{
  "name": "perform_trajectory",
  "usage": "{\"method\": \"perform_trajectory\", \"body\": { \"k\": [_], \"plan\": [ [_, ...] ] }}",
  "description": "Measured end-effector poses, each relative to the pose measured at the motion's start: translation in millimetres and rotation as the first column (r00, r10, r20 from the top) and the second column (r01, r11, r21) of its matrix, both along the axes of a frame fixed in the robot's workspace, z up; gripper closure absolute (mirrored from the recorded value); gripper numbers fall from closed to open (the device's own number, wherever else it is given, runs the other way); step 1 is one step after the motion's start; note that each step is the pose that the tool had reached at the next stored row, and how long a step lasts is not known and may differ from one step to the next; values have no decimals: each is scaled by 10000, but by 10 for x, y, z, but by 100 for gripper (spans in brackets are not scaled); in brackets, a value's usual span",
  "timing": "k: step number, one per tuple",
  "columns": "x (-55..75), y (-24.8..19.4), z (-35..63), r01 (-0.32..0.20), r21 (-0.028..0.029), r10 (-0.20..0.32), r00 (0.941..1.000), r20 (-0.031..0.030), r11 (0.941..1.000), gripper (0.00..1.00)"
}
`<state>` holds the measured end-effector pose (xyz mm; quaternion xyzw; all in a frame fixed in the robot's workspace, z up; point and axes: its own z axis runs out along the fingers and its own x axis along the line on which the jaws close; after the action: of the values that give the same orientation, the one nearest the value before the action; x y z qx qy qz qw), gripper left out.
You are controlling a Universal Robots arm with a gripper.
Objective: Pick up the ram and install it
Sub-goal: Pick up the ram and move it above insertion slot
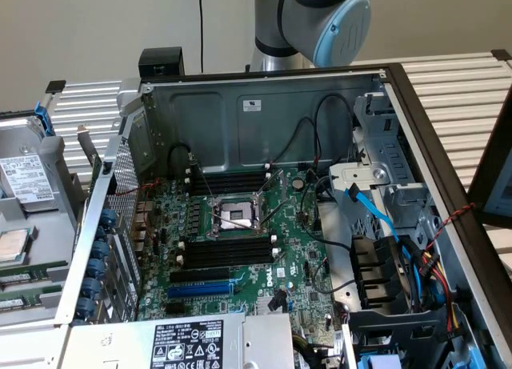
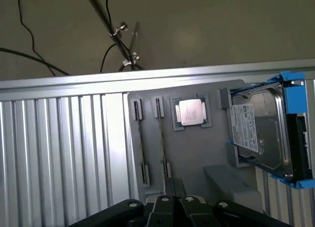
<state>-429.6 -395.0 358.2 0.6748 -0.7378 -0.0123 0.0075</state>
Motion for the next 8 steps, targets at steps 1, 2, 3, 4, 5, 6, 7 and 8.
{"method": "perform_trajectory", "body": {
  "k": [1, 2, 3, 4, 5, 6, 7, 8],
  "plan": [
    [0, 0, 0, 0, 0, 0, 10000, 0, 10000, 90],
    [0, 0, 0, 0, 0, 0, 10000, 0, 10000, 90],
    [0, 0, 0, 0, 0, 0, 10000, 0, 10000, 90],
    [0, 0, 0, -1, 0, 1, 10000, 0, 10000, 89],
    [0, 0, 0, -1, 0, 1, 10000, 0, 10000, 89],
    [0, 0, 0, 0, 0, 0, 10000, 0, 10000, 82],
    [0, 0, 0, 0, 0, 0, 10000, 0, 10000, 82],
    [0, 0, 0, 0, 0, 0, 10000, 0, 10000, 82]
  ]
}}
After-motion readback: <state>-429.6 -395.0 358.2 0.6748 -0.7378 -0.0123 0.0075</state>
